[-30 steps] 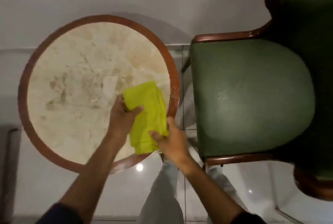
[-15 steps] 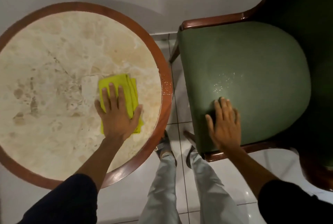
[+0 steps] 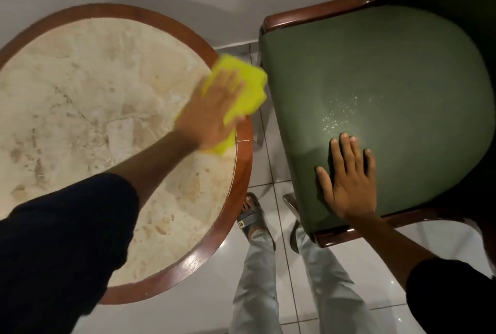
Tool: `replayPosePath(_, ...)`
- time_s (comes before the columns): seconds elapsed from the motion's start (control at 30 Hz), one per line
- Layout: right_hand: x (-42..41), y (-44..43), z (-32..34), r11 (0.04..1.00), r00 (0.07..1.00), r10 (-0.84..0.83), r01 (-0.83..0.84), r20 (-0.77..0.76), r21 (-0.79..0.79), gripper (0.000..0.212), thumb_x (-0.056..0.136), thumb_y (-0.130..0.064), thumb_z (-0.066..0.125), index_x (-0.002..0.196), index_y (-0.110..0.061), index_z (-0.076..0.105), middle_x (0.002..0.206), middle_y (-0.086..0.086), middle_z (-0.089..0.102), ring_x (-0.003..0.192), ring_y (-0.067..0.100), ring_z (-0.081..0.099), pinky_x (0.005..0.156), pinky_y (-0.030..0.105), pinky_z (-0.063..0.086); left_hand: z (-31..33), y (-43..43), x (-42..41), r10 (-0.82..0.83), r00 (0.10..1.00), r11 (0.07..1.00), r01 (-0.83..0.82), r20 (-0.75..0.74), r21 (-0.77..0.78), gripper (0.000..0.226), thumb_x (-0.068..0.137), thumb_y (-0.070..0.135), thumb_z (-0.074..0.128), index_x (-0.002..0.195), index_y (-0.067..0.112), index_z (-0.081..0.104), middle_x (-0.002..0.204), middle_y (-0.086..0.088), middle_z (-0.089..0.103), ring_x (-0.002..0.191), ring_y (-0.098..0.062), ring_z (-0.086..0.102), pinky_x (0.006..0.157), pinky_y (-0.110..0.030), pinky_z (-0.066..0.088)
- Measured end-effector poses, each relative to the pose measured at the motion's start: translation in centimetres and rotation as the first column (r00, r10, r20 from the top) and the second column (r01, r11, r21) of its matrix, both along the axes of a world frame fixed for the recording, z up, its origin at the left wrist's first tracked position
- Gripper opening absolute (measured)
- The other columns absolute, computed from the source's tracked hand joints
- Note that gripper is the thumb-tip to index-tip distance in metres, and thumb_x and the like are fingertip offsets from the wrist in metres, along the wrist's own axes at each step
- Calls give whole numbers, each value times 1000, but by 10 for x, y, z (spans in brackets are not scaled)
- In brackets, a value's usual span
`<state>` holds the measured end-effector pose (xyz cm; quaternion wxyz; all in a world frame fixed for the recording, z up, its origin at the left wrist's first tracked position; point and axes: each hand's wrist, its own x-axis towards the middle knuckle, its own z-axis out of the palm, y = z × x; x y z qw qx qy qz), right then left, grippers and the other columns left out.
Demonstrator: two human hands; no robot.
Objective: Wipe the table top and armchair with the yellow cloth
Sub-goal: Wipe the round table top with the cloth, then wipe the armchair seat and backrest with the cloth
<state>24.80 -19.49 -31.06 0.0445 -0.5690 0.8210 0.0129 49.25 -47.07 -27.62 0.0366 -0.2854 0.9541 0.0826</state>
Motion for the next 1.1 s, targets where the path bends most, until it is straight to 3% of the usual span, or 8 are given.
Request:
replayPosePath(0.1,-1,-4,-2,1000,1000,5,-6,-6,-16,70,100,-55,25,158,-16,14,167,7,11,154,22,8,124,44,8,1,-44,-2,536,844,844,-535,0,23,71,100,55,21,156,13,11,166,-16,10,153,-36,7,122,-59,8)
replayPosePath(0.17,0,-8,-1,999,1000,-3,2,-14,-33,70,100,-54,28,157,-16,17,166,8,16,154,23,11,124,45,11,1,-51,3,619,785,785,-619,-16,22,73,100,57,21,156,12,12,166,-16,11,153,-36,7,122,-58,8)
replayPosePath(0.33,2,-1,2,1000,1000,5,-5,12,20,70,100,-54,24,158,-15,16,166,9,16,154,23,9,124,46,10,2,37,9,111,992,994,-110,52,-10,72,98,56,19,156,13,10,165,-18,11,152,-39,8,120,-63,14)
replayPosePath(0.43,3,-4,10,999,999,-10,8,39,49,69,100,-55,23,157,-16,16,166,10,17,154,23,10,123,47,12,9,87,17,-118,990,992,121,77,-27,72,93,51,33,156,19,17,165,-14,13,153,-37,9,115,-66,17)
replayPosePath(0.6,-1,-6,23,994,995,-6,-5,104,112,70,100,-56,21,158,-17,15,167,8,12,154,22,5,124,47,11,26,95,-1,383,923,915,-374,-36,153,72,84,33,38,152,13,32,160,-28,20,147,-48,19,114,-61,27)
replayPosePath(0.73,-9,5,34,992,978,-102,86,180,91,70,100,-56,18,158,-18,15,167,7,11,154,20,4,125,45,8,40,98,-30,579,783,808,-514,-225,289,66,84,24,32,146,1,40,157,-32,22,145,-49,23,119,-58,22)
replayPosePath(0.9,-25,35,47,895,864,-435,446,254,16,68,100,-53,22,156,-14,22,165,8,16,154,21,7,125,48,8,46,96,-100,547,759,832,-445,-354,332,68,82,20,35,148,3,37,158,-31,19,147,-47,18,124,-49,12)
replayPosePath(1.1,-47,41,28,826,799,-544,563,257,-1,68,101,-54,21,155,-14,22,165,8,19,154,21,10,125,49,9,-12,126,-180,392,904,899,-337,-172,280,70,95,39,47,155,15,21,165,-17,7,153,-37,4,125,-49,11)
